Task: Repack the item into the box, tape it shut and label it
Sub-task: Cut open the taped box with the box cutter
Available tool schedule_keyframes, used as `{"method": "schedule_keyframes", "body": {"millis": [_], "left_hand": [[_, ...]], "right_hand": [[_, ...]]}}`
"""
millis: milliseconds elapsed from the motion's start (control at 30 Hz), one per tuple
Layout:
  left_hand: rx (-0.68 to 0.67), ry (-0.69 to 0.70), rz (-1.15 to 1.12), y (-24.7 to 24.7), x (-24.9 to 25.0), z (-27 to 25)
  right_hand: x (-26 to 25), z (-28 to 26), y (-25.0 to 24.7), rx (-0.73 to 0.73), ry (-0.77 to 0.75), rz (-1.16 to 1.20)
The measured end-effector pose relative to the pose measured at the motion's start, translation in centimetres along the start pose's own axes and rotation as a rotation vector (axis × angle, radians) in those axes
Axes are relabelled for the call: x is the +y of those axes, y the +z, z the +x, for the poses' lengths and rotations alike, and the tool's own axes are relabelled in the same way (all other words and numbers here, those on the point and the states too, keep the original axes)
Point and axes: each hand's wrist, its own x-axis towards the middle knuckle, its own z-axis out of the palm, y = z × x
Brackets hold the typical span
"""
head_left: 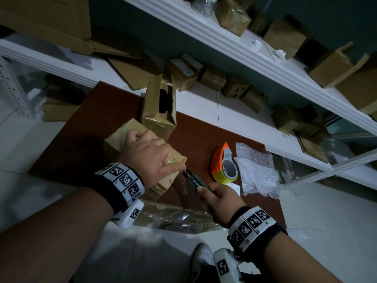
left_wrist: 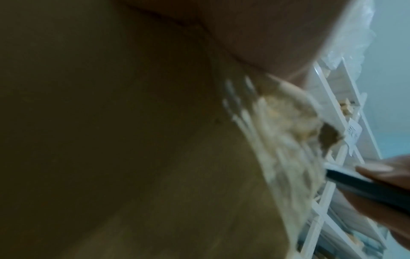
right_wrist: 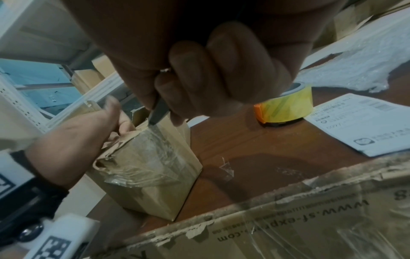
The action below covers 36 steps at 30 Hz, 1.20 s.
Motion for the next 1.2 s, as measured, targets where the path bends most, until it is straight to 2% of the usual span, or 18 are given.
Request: {"method": "schedule_keyframes", "body": {"millis": [100,267,400,767,833,967,1200], "left_hand": [[0.075,0.018,-0.073,0.5,-0.2,-0.2],[0.113,0.014,-0.079,1.1,-0.4,0.0],[0.106,-0.025,-0.033,1.5,-0.5,0.2],[0.115,-0.055,0.026,1.5,-0.3,0.4],[0.12,-0.055,0.032,1.6,-0.3,0.4],[0.118,-0.051,0.039,1.6,-0.2,0.4],[0.125,-0.054,0.024,1.6,0.0,0.3]], "right_hand": [[0.3,-0.3,0.2,-0.002,0.007,0.008],[0.1,-0.6,0.1,0.015,-0.039,-0.007],[0.1,-1.1,-0.3,0.039,-0.095,-0.034],[0.6,-2.1,1.3,0.018,-0.035,0.046],[0.3,-2.4,0.9,0.015,-0.052,-0.008],[-1.1,-3.0,-0.5,0.032,-0.132,-0.309],[-1.5,-3.2,-0.5,0.009,-0.135,-0.323]]}}
